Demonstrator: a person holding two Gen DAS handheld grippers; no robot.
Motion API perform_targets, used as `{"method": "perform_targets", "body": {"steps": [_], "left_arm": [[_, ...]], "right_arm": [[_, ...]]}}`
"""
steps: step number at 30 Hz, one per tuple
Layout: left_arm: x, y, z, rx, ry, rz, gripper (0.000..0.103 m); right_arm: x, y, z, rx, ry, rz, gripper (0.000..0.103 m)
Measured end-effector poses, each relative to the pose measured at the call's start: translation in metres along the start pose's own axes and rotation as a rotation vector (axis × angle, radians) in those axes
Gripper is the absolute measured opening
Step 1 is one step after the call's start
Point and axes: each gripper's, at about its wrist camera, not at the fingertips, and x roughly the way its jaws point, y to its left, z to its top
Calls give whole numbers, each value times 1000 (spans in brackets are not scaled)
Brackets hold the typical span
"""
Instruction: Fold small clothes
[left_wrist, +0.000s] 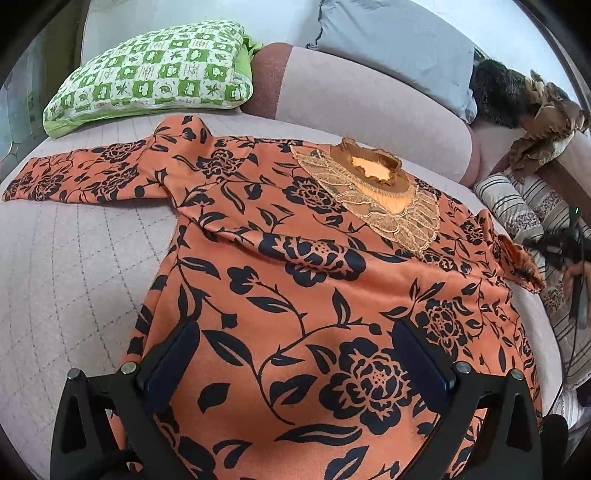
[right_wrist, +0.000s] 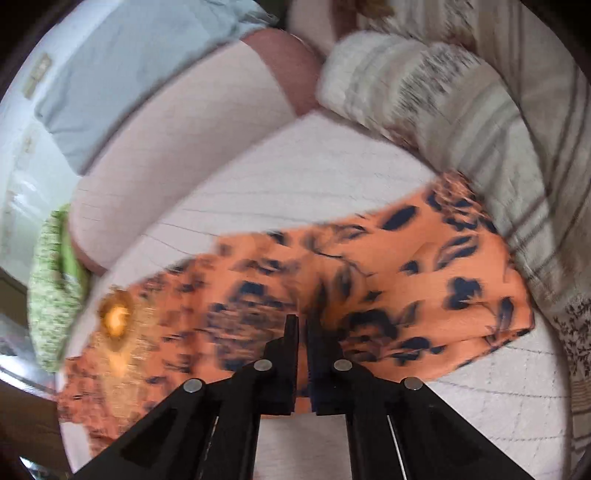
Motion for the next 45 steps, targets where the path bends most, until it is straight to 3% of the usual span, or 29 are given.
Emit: {"method": "perform_targets", "body": {"steps": [5, 7, 9, 11, 12, 15, 19, 21, 22, 24, 25, 30, 33, 36, 40, 45], "left_arm": [[-9, 4, 3, -11, -25, -16, 103], [-12, 7, 4, -22, -30, -13, 103], [-14, 8, 4, -32, -29, -22, 103], [-17, 7, 3, -24, -38, -21, 103], [-18, 6, 3, -16, -43, -19, 103], [-15, 2, 1, 5, -39, -10, 103], [-1, -6, -2, 31, -6, 3, 103], [5, -10, -3, 48, 7, 6, 103], [7, -12, -4, 60, 13, 9, 103], [9, -13, -5, 71, 20, 15, 103], [10, -13, -5, 68, 23, 13, 103], [7, -8, -4, 39, 19, 2, 103], [4, -8, -4, 33, 12, -1, 103], [0, -8, -2, 33, 0, -8, 103], [-11, -4, 0, 21, -32, -10, 103], [-19, 7, 5, -24, -56, -14, 103]], "right_arm": [[-54, 98, 12, -130, -87, 136, 1], [-66, 131, 13, -221, -112, 55, 3], [-57, 143, 4, -368, -122, -153, 9], [-32, 129, -7, -413, -111, -334, 29], [-21, 112, -9, -383, -89, -353, 33], [11, 61, -9, -257, -17, -354, 34], [46, 35, -1, -249, 18, -409, 34], [71, 11, 6, -183, 131, -410, 34], [70, 5, 9, -159, 106, -402, 34], [59, -13, 16, -21, 70, -300, 12], [56, -24, 18, 34, 71, -247, 7], [25, -56, 24, 193, 18, -90, 5], [2, -40, 30, 160, -22, -20, 5], [-34, 2, 40, 99, -75, 77, 5], [-77, 94, 39, -14, -104, 235, 5], [-80, 212, -5, -121, -38, 421, 5]]}}
